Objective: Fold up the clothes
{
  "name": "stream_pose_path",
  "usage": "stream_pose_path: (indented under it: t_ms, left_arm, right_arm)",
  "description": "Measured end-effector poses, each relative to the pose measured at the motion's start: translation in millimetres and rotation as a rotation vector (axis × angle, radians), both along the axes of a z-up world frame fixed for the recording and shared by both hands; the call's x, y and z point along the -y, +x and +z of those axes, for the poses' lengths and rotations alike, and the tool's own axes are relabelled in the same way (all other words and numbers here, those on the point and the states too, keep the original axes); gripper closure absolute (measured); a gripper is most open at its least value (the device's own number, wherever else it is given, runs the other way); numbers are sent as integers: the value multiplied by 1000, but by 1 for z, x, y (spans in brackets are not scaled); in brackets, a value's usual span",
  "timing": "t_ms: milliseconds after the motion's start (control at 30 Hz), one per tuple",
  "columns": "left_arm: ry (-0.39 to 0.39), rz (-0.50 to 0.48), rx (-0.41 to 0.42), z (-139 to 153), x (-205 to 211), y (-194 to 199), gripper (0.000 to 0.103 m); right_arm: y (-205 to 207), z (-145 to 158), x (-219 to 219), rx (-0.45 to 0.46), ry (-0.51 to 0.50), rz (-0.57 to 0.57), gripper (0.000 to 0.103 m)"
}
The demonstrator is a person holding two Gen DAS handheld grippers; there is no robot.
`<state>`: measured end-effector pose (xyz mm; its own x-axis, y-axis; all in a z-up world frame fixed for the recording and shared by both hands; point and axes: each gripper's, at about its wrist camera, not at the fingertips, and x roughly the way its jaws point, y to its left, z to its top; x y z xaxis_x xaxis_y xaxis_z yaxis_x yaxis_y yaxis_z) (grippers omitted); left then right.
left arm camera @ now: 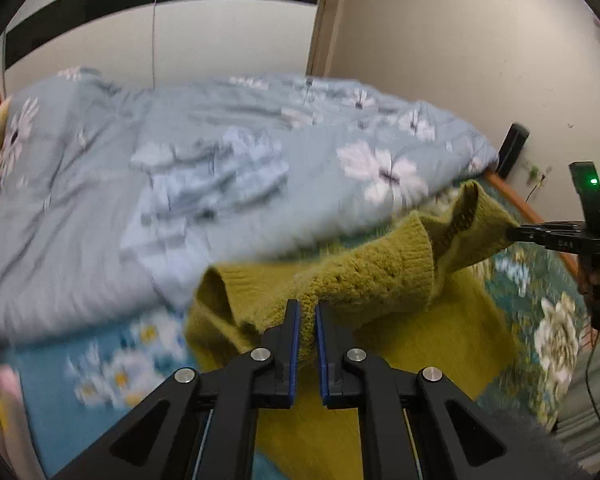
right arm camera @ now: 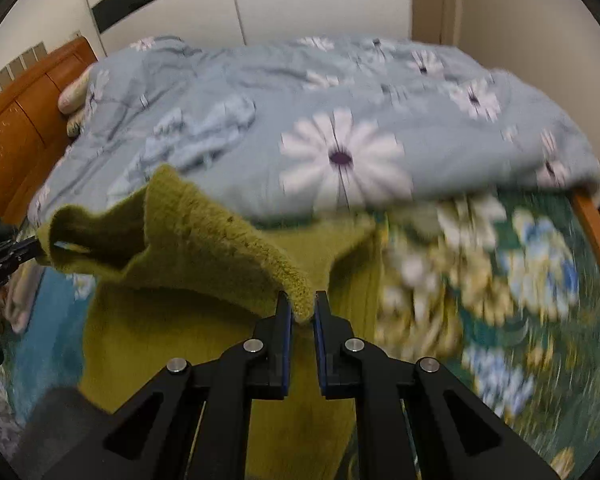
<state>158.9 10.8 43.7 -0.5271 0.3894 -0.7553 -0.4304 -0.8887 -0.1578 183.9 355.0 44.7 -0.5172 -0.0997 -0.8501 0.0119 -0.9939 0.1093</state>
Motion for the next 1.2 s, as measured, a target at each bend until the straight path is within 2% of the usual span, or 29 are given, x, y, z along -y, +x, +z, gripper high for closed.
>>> stream_pose_path:
  t_ms: [200, 333, 467, 500, 533, 633, 700, 833, 867, 933, 1000, 1100, 1200]
  left_arm:
    - [-32, 43, 142, -43, -1, 41, 95]
    - [-2, 85, 201, -54, 4, 53, 91]
    - [46, 114, 246, -55, 14, 60, 89]
    - [61, 129, 257, -55, 17, 61, 86]
    - [81, 147, 272, -54, 20, 61, 79]
    - [177, 219, 342, -58, 34, 63, 64]
    - [218, 265, 392, -64, 40, 62, 63]
    - [196, 335, 418, -73, 42, 59, 56]
    - [198, 349, 433, -77, 43, 58, 54]
    - [186, 370, 473, -86, 44, 53, 51]
    - [154, 397, 501, -94, 47, 47, 51]
    - [161, 436, 534, -104, 55, 36, 47]
    - [182, 431, 560, -114, 58, 24, 38]
  right_arm:
    - [49, -53, 1, 110, -10, -59, 93]
    - [68, -77, -3, 152, -29, -116, 93]
    - [80, -84, -4, 177, -58, -141, 92]
    - [83, -85, -4, 182, -68, -148, 92]
    - [86, -86, -7, 183, -94, -166, 92]
    - [96, -90, -15, 188, -171, -220, 92]
    - [103, -92, -21, 191, -222, -255, 92]
    - [116, -96, -31, 197, -325, -327, 91]
    - [119, -97, -34, 198, -351, -345, 90]
    - [125, -100, -40, 200, -404, -381, 79]
    - [127, -107, -47, 198, -475, -428, 61]
    - [130, -111, -56, 182, -514, -476, 54]
    - [132, -112, -67, 161, -540, -509, 49]
